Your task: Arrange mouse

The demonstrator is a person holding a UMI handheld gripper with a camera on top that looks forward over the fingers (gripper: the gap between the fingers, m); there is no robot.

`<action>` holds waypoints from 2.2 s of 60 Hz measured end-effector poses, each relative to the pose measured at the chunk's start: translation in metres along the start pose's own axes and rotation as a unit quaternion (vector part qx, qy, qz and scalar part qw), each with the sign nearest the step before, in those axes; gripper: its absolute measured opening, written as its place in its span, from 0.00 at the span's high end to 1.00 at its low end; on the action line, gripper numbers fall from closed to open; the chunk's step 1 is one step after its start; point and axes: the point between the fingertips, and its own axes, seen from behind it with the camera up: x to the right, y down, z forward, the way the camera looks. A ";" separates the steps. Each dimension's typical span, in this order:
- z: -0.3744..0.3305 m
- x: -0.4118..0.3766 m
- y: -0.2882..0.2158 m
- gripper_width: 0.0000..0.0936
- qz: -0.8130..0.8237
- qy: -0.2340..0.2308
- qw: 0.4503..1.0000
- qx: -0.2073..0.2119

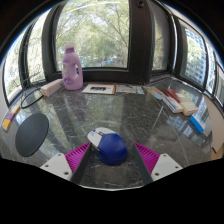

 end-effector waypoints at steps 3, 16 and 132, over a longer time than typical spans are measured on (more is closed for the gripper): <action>0.010 0.003 -0.007 0.09 0.000 0.002 1.000 0.000; 0.038 0.021 -0.026 0.28 0.019 0.010 1.000 -0.001; -0.161 -0.333 -0.051 0.09 0.007 0.022 0.998 0.051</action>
